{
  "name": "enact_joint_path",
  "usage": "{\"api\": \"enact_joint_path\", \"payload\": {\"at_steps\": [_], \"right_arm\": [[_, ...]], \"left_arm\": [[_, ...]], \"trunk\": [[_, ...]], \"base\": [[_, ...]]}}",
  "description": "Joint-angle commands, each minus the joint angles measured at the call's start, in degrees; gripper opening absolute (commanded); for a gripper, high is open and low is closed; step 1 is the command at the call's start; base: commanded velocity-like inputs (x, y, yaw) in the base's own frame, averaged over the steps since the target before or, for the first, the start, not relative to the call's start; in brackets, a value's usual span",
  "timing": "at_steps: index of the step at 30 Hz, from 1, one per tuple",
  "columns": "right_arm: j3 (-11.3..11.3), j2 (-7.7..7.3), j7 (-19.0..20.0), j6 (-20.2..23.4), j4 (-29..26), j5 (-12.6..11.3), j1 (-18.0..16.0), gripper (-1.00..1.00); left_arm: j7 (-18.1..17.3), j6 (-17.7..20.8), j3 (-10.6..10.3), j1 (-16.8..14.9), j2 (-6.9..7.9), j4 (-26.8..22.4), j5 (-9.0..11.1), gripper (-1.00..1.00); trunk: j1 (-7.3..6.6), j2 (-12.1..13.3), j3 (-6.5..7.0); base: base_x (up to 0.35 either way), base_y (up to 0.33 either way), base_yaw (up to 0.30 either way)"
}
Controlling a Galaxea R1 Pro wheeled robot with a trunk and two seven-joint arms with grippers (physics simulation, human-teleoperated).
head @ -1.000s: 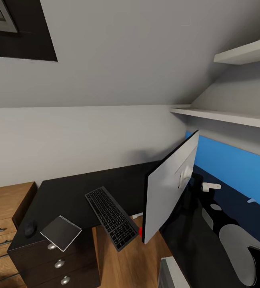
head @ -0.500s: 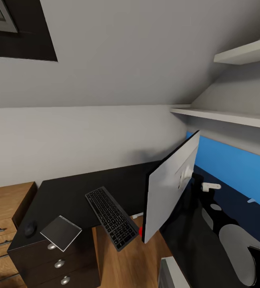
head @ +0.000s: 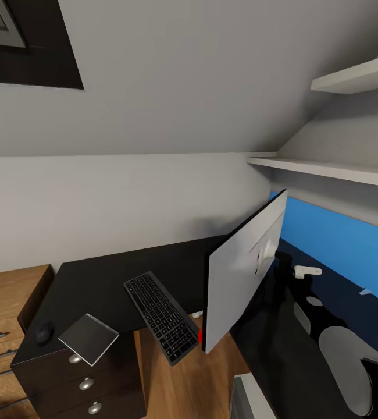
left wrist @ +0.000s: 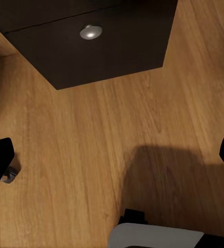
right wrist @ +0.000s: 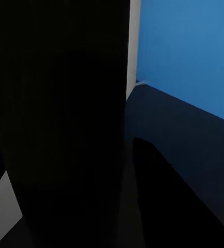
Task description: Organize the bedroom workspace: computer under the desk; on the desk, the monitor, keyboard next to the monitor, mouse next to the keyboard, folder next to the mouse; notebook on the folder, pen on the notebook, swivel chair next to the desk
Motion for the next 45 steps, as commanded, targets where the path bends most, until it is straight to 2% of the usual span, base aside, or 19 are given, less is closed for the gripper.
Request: {"api": "enact_joint_path", "payload": {"at_steps": [1,34,45], "right_arm": [[-0.17,0.01,0.29,-0.25,0.11,0.43,-0.05,-1.00],[-0.17,-0.03,0.29,-0.28,0.09,0.43,-0.05,-1.00],[-0.17,-0.03,0.28,-0.28,0.11,0.43,-0.05,-1.00]], "left_arm": [[0.45,0.26,-0.22,-0.01,0.07,-0.14,0.36,1.00],[0.45,0.26,-0.22,-0.01,0.07,-0.22,0.39,1.00],[0.45,0.44,-0.22,-0.01,0.06,-0.23,0.43,1.00]], "trunk": [[0.01,-0.04,-0.06],[0.01,-0.04,-0.06],[0.01,-0.04,-0.06]], "base": [[0.000,0.000,0.000],[0.000,0.000,0.000],[-0.319,0.000,0.000]]}}
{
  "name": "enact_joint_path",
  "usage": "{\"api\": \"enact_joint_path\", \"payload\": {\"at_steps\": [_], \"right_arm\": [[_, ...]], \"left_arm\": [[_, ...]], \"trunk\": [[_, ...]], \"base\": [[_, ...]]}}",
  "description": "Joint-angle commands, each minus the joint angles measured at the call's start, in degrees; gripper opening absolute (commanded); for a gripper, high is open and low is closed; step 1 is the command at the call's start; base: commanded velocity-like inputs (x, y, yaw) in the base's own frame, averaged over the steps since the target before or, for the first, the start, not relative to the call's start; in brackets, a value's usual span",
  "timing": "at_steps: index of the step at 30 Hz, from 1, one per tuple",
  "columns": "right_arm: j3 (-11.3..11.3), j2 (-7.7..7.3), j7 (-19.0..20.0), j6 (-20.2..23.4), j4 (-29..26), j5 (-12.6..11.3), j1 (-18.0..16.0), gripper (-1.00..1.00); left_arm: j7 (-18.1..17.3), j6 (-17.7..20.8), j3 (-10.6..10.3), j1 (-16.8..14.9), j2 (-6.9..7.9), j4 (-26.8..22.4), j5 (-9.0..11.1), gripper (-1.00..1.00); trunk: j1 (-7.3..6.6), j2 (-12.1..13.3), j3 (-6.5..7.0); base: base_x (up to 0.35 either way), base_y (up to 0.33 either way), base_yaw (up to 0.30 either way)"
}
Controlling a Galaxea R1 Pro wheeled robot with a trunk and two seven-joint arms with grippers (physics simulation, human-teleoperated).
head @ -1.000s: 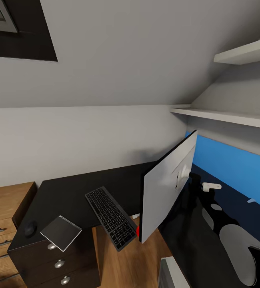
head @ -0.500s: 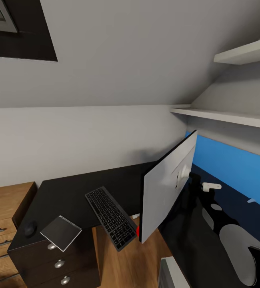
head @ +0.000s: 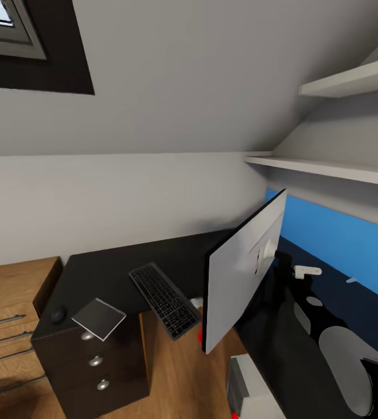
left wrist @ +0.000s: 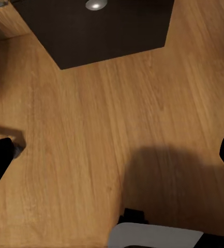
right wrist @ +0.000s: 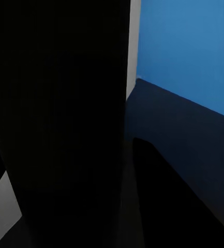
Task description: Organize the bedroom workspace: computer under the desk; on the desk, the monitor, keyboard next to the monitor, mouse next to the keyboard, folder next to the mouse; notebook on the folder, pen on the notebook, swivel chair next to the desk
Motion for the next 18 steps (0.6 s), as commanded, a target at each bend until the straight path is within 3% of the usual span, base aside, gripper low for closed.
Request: {"api": "enact_joint_path", "payload": {"at_steps": [1,18], "right_arm": [[-0.40,0.02,0.13,-0.23,0.11,0.38,-0.06,-1.00],[-0.40,0.02,0.09,-0.23,0.11,0.38,-0.06,-1.00]], "left_arm": [[0.45,0.26,-0.20,0.00,0.08,-0.14,0.35,1.00],[0.45,0.26,-0.09,0.00,0.08,-0.14,0.35,1.00]], "trunk": [[-0.03,-0.05,-0.06],[-0.03,-0.05,-0.06]], "base": [[-0.333,0.000,0.000],[-0.333,-0.097,0.000]]}}
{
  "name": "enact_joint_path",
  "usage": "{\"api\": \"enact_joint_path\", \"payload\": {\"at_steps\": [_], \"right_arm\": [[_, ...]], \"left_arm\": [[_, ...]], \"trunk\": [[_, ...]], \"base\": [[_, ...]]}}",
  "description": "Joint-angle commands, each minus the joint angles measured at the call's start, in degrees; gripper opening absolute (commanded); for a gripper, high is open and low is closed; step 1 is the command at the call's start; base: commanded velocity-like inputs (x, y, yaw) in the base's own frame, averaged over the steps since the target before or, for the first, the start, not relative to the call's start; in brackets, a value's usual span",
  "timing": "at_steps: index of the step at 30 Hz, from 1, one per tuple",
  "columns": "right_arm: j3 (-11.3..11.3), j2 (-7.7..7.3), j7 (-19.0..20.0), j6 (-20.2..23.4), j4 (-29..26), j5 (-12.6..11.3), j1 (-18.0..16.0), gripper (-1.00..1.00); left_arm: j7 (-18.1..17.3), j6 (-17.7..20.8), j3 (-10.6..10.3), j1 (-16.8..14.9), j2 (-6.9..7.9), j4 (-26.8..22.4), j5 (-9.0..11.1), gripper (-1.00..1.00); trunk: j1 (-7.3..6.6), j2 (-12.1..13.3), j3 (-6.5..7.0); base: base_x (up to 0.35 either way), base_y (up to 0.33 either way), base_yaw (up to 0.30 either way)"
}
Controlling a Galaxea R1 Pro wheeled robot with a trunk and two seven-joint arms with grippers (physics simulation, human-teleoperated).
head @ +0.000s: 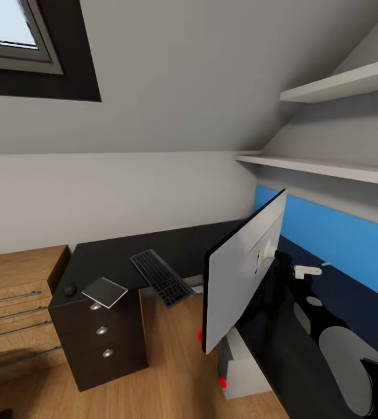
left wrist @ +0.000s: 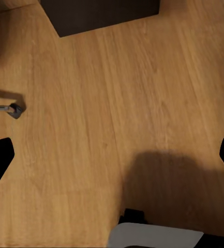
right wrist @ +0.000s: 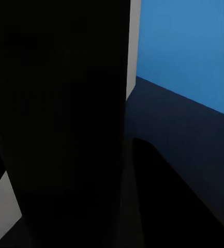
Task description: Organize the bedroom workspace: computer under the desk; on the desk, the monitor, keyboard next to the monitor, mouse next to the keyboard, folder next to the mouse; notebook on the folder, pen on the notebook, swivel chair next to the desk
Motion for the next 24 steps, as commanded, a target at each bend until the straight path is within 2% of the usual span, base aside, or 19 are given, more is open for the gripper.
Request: {"api": "enact_joint_path", "payload": {"at_steps": [1,10,24], "right_arm": [[-0.36,0.01,0.10,-0.22,0.11,0.32,-0.06,-1.00],[-0.36,0.01,0.16,-0.22,0.11,0.32,-0.04,-1.00],[-0.36,0.08,0.09,-0.22,0.08,0.32,-0.05,-1.00]], "left_arm": [[0.45,0.27,-0.19,0.00,0.07,-0.16,0.34,1.00],[0.45,0.27,-0.16,0.00,0.15,-0.16,1.23,1.00],[0.45,0.35,0.01,0.00,0.16,-0.16,1.39,1.00]], "trunk": [[-0.03,-0.05,-0.06],[-0.03,-0.05,-0.06],[-0.03,-0.05,-0.06]], "base": [[-0.333,-0.121,0.000],[-0.333,-0.121,0.000],[-0.333,-0.123,0.000]]}}
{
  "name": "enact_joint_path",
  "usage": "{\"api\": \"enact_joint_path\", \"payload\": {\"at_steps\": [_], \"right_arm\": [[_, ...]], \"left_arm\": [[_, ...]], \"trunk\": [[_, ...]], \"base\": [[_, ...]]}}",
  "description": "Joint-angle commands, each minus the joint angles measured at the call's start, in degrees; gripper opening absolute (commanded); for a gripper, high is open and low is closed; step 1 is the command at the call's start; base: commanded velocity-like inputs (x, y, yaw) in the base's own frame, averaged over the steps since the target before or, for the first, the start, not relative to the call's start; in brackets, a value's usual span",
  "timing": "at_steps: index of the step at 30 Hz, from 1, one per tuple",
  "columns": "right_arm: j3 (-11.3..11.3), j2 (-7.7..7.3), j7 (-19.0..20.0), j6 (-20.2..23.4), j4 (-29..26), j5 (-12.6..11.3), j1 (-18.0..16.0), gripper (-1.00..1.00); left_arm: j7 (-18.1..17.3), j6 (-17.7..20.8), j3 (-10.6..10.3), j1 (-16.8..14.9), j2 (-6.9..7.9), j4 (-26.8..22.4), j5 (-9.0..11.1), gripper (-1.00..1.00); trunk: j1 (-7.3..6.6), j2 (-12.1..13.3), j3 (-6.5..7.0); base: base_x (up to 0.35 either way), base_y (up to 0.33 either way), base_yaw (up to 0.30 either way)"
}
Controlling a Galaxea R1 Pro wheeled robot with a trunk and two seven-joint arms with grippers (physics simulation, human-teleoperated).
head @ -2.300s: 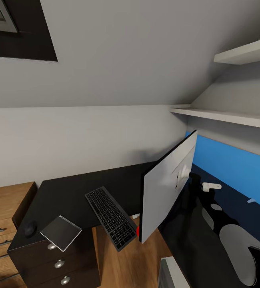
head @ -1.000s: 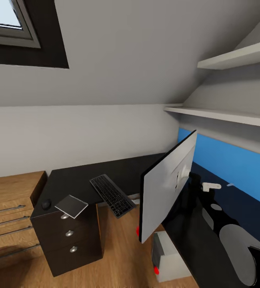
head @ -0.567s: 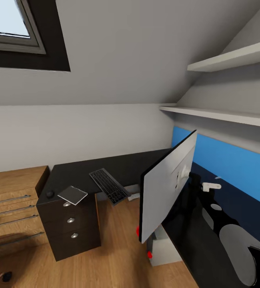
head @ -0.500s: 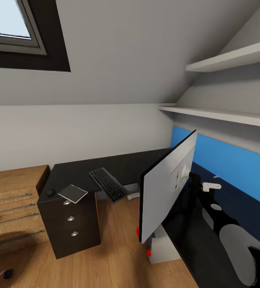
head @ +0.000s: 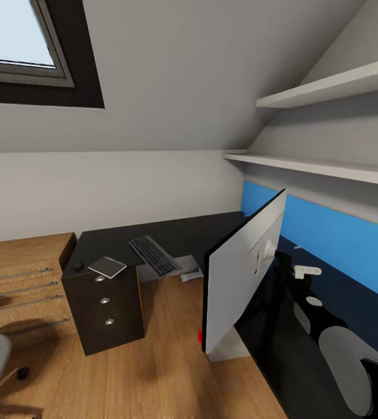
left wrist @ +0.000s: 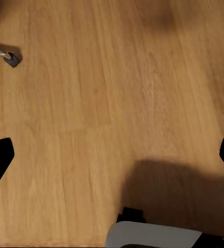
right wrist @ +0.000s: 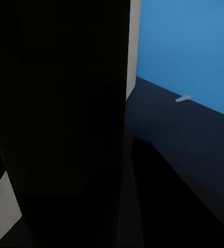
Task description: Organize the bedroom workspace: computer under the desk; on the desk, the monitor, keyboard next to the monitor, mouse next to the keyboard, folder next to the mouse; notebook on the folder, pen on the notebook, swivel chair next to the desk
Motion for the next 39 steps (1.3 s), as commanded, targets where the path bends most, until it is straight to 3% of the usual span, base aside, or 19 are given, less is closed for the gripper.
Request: {"api": "enact_joint_path", "payload": {"at_steps": [1,20,28,29,32,39], "right_arm": [[-0.37,0.02,0.10,-0.22,0.10,0.33,-0.06,-1.00],[-0.37,0.12,-0.08,-0.22,0.12,0.33,-0.07,-1.00],[-0.37,0.13,0.03,-0.22,0.13,0.24,-0.06,-1.00],[-0.37,0.19,0.00,-0.22,0.12,0.29,-0.06,-1.00],[-0.37,0.21,-0.06,-0.22,0.11,0.26,-0.07,-1.00],[-0.37,0.21,-0.03,-0.23,0.11,0.24,-0.06,-1.00]], "left_arm": [[0.45,0.27,-0.20,0.00,0.07,-0.16,0.35,1.00],[0.45,0.27,-0.01,0.00,0.13,-0.16,0.35,1.00],[0.57,0.27,0.26,0.00,0.18,0.11,0.35,1.00],[0.70,0.21,2.34,0.00,0.06,1.98,0.28,1.00],[0.71,0.13,4.09,0.00,-0.09,2.66,0.26,1.00],[0.78,0.10,4.37,0.00,-0.16,2.89,0.26,1.00]], "trunk": [[-0.03,-0.05,-0.06],[-0.03,-0.05,-0.06],[-0.03,-0.05,-0.06],[-0.03,-0.05,-0.06],[-0.03,-0.05,-0.06],[-0.03,-0.05,-0.06]], "base": [[-0.332,-0.146,0.000],[-0.311,-0.182,0.071],[-0.040,-0.254,0.055],[-0.001,-0.019,0.042],[0.000,-0.007,0.093],[0.000,-0.201,0.149]]}}
